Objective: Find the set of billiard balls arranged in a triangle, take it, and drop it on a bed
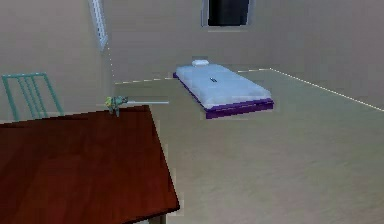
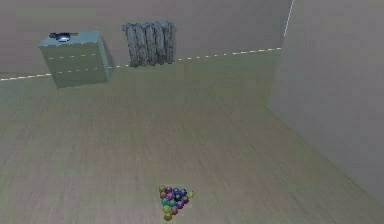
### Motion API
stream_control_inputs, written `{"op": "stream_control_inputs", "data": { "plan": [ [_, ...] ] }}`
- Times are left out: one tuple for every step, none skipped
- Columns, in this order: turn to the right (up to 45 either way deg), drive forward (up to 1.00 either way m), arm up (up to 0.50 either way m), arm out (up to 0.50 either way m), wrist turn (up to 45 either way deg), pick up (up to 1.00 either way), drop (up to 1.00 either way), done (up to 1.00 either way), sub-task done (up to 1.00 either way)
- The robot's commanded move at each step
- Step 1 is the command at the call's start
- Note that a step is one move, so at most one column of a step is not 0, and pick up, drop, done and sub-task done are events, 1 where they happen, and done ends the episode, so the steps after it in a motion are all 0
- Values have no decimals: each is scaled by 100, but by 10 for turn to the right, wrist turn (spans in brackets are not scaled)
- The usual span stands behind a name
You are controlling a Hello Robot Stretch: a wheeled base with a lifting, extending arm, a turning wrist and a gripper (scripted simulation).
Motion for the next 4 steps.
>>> {"op": "stream_control_inputs", "data": {
  "plan": [
    [0,0,10,0,0,0,0,0,0],
    [0,0,0,48,0,0,0,0,0],
    [0,0,0,0,450,0,0,0,0],
    [0,0,0,0,450,0,0,0,0]
  ]
}}
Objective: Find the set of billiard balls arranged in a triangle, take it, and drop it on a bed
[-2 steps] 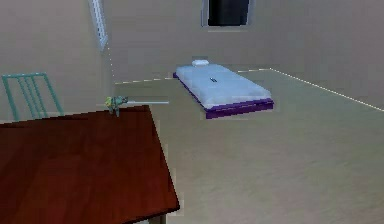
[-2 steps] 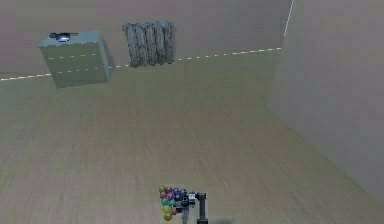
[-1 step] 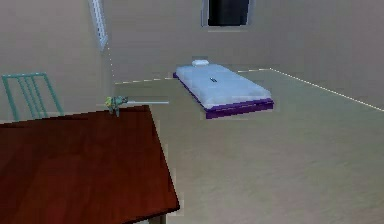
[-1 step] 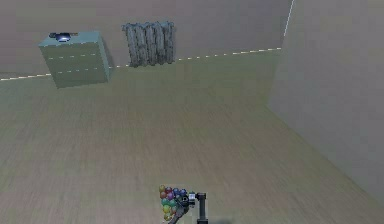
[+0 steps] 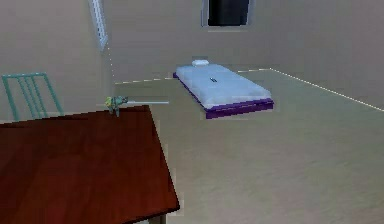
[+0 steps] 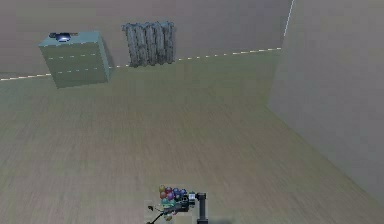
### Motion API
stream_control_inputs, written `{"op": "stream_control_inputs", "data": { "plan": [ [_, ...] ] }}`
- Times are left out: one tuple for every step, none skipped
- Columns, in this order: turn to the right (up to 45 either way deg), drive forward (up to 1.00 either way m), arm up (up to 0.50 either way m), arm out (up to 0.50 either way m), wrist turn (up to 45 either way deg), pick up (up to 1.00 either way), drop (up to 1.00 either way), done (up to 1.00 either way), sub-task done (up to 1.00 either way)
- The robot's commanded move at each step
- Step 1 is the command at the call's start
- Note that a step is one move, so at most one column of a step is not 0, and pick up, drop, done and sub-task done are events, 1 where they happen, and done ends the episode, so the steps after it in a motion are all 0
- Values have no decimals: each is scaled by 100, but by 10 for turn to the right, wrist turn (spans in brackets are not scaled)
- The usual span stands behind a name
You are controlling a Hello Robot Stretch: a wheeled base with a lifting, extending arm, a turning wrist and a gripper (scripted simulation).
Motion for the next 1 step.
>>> {"op": "stream_control_inputs", "data": {
  "plan": [
    [0,0,0,0,450,0,0,0,0]
  ]
}}
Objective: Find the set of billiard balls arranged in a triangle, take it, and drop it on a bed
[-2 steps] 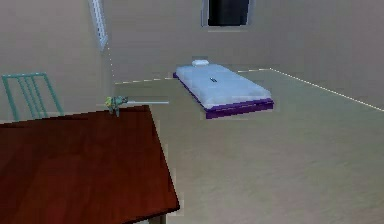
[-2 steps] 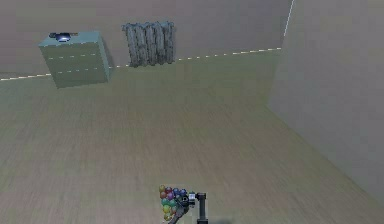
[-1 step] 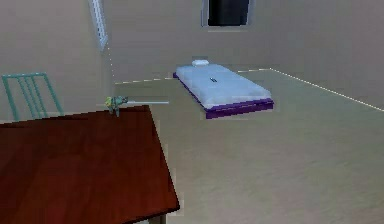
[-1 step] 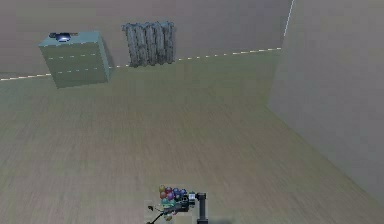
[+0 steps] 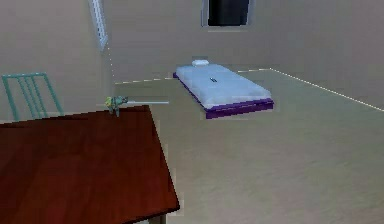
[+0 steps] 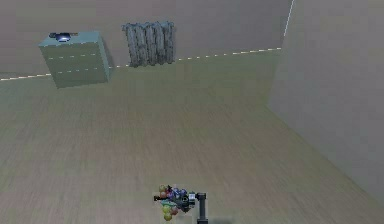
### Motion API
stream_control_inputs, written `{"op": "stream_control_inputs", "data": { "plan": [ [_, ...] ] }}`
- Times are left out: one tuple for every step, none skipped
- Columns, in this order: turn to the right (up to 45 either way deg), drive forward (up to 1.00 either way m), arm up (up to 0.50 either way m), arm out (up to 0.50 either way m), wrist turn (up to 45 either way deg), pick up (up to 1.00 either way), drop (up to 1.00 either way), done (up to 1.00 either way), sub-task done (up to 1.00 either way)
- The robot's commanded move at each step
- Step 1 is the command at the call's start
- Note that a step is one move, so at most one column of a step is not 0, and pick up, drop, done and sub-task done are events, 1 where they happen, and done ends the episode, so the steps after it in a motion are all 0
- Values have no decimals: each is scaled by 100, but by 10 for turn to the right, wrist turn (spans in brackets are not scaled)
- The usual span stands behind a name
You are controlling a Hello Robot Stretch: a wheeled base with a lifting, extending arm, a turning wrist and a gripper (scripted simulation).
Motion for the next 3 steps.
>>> {"op": "stream_control_inputs", "data": {
  "plan": [
    [0,0,-30,0,0,0,0,0,0],
    [0,0,0,0,0,100,0,0,0],
    [0,0,10,0,0,0,0,0,0]
  ]
}}
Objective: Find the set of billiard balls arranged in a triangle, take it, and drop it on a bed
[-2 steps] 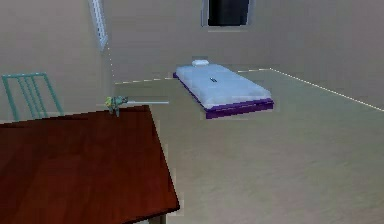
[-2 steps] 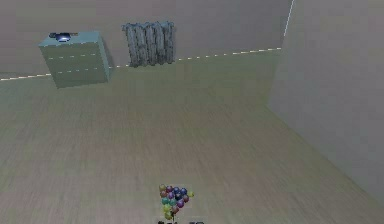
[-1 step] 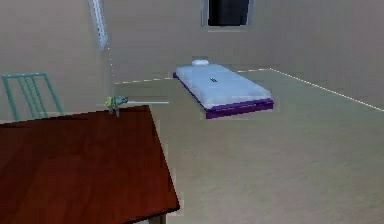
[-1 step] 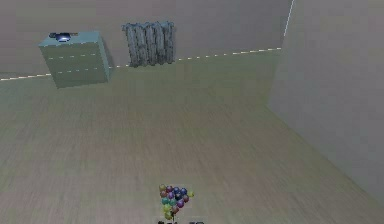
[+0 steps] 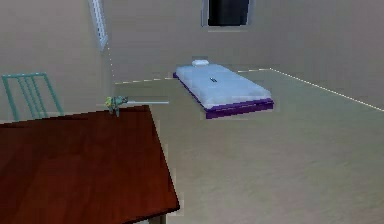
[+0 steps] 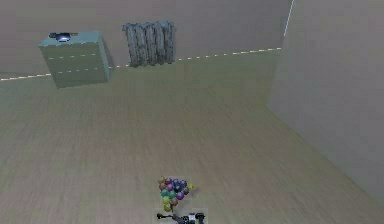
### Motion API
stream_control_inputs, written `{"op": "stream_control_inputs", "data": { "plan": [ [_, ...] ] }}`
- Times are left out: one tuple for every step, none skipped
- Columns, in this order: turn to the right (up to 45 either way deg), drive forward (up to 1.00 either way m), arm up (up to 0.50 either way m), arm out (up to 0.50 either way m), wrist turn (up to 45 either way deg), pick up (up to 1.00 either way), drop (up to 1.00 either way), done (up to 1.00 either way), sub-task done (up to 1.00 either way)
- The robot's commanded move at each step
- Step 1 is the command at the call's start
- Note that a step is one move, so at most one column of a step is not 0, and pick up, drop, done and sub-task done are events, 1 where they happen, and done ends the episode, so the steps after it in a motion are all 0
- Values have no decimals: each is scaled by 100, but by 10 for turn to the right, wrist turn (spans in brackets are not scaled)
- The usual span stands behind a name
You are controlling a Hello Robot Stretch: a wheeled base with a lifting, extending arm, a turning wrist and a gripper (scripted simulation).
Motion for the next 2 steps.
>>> {"op": "stream_control_inputs", "data": {
  "plan": [
    [0,0,50,0,0,0,0,0,0],
    [0,0,48,0,0,0,0,0,0]
  ]
}}
